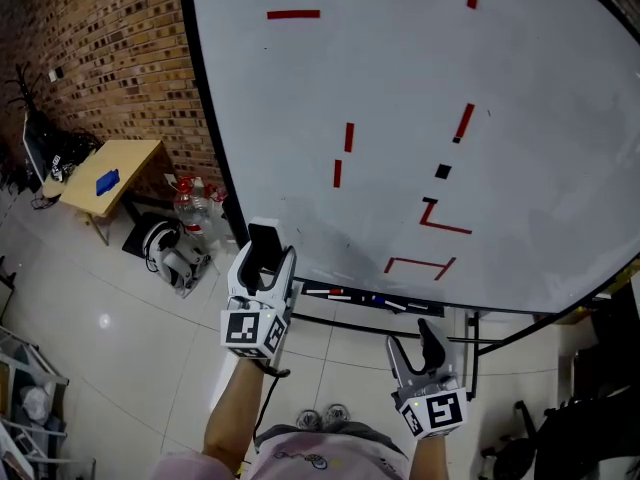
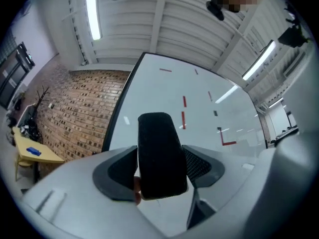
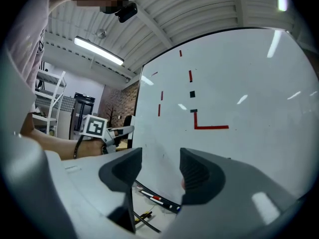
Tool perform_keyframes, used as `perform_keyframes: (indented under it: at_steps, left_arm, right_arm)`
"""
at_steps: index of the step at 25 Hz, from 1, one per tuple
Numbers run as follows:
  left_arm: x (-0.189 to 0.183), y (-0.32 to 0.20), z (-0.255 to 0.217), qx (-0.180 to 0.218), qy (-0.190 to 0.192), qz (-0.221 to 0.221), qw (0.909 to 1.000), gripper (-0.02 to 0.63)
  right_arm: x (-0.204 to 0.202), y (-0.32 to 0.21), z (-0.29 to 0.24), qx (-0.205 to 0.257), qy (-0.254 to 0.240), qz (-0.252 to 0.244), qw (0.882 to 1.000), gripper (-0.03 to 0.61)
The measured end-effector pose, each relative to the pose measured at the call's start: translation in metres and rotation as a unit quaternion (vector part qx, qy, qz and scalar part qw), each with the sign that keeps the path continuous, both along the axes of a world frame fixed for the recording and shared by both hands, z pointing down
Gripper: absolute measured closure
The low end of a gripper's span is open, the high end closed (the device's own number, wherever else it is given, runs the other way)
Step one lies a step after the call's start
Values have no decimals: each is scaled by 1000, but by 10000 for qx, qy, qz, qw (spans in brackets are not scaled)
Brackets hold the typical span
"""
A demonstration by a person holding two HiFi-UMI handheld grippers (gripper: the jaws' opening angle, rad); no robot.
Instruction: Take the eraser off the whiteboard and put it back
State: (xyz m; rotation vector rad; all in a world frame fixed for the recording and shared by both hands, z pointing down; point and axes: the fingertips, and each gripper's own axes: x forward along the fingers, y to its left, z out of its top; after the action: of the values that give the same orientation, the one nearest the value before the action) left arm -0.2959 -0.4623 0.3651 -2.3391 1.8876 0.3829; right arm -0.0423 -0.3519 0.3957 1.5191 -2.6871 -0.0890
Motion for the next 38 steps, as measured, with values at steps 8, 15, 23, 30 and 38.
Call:
perform_keyframes:
  at_steps: [8,15,23,30,38]
  left_arm:
    - [12,152,-49,788,-160,170,9966,325]
    - [42,218,-66,892,-99,-106,9959,324]
    - [111,302,-63,745,-163,-231,9968,321]
    - [130,350,-75,883,-155,-209,9958,321]
    - [129,393,-77,937,26,170,9954,319]
  right_arm:
    - [0,32,9,-27,-228,-68,9997,345]
    - [36,87,-5,148,-367,-175,9991,345]
    - [117,158,-6,102,-533,-74,9985,345]
    - [150,199,-21,285,-597,65,9978,347]
    - [163,250,-19,264,-550,455,9971,347]
